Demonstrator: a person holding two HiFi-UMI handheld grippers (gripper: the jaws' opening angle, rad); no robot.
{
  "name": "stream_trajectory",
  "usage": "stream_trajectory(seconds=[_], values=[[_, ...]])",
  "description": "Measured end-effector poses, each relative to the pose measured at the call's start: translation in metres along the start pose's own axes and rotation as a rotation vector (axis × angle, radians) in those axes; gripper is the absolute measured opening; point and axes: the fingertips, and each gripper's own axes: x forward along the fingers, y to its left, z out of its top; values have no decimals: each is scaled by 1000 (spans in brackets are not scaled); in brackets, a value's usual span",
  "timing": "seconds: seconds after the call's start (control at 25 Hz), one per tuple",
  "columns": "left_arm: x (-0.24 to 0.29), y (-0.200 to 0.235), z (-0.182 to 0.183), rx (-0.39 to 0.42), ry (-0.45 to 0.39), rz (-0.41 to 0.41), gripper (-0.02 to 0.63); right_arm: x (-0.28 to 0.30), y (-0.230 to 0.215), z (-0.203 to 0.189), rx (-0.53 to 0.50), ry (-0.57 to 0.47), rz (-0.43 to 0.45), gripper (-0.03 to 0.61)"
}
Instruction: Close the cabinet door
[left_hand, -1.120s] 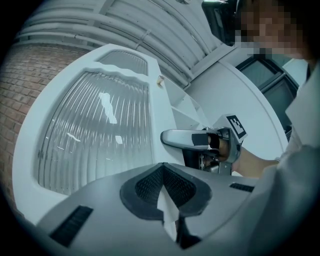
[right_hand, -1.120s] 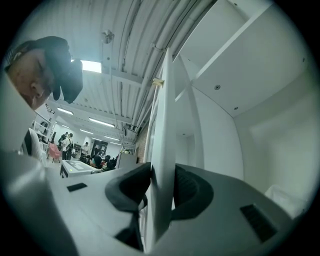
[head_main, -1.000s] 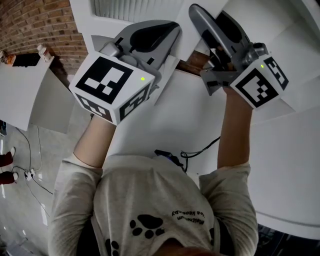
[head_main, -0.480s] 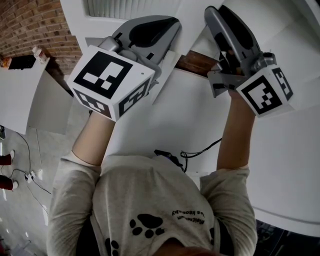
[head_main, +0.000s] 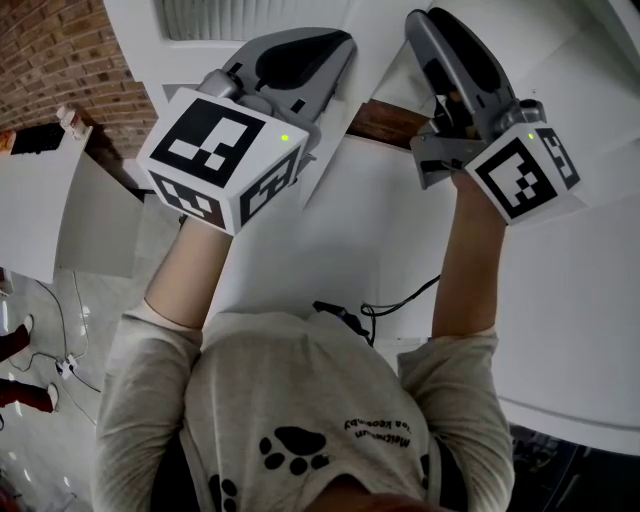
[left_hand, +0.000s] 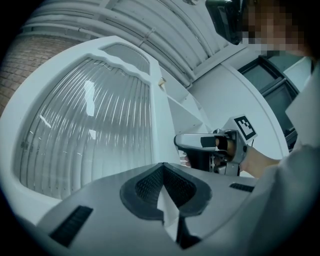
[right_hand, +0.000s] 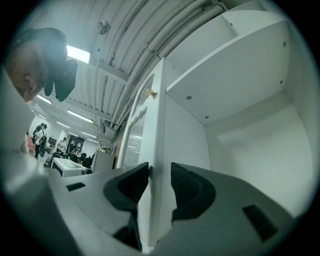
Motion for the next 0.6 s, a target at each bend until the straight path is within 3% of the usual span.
stream_trajectory(seconds=[0.24,0.48,0.6], values=[[0,8,0,-14,4,-18,9,-13,-3,1,2,-13,-115,137],[-2,9,1,-21,8,-31,9,-48,9,7,-19,-27,-244,33],[1,9,-1,-27,9,-37,9,-63,18,6,-28,-24,-297,11]])
